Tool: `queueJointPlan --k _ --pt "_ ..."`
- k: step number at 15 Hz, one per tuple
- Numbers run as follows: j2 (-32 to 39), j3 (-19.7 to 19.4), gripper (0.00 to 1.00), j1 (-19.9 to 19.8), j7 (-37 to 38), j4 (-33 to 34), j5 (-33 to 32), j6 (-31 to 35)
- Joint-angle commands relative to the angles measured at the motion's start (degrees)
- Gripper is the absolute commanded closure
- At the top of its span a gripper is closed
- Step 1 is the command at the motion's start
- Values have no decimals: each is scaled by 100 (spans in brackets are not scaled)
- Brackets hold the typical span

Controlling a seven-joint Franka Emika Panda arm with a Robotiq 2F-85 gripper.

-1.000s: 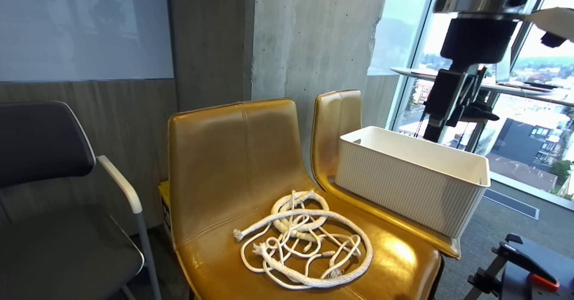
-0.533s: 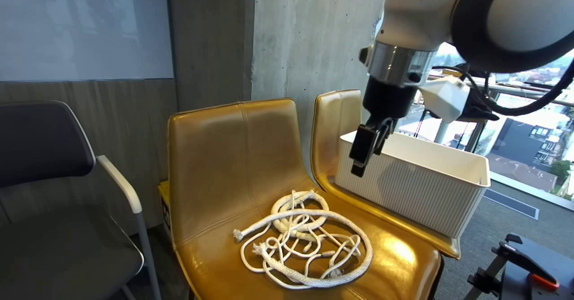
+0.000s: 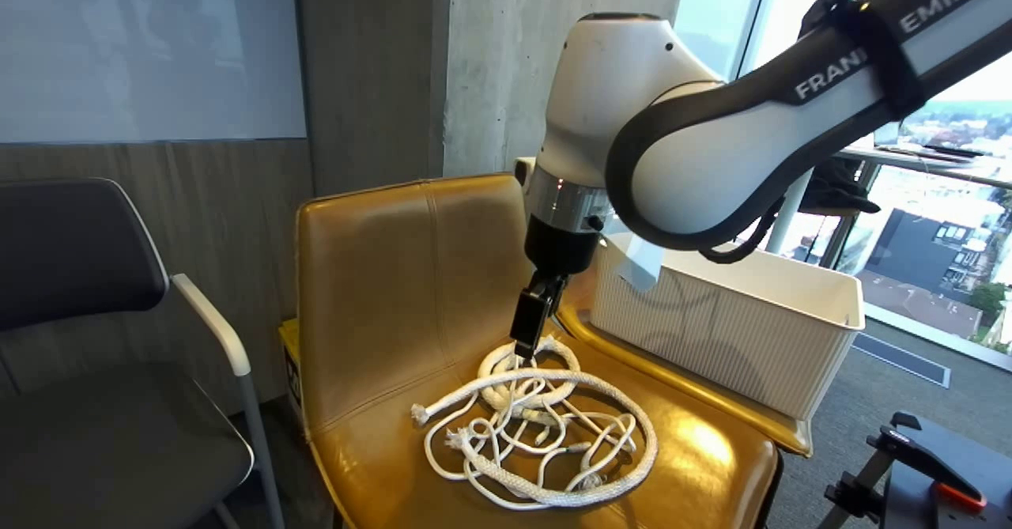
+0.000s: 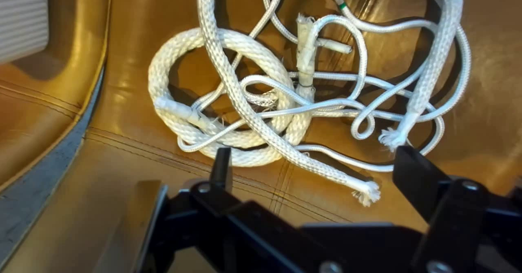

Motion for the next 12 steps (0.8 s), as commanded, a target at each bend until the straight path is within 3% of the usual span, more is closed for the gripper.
queueJointPlan --k 1,9,12 --pt "922 -93 0 110 -594 1039 -66 -42" --pt "2400 -176 0 194 -1199 2403 -43 -169" --pt "2739 -315 0 311 -1190 2553 -100 -218"
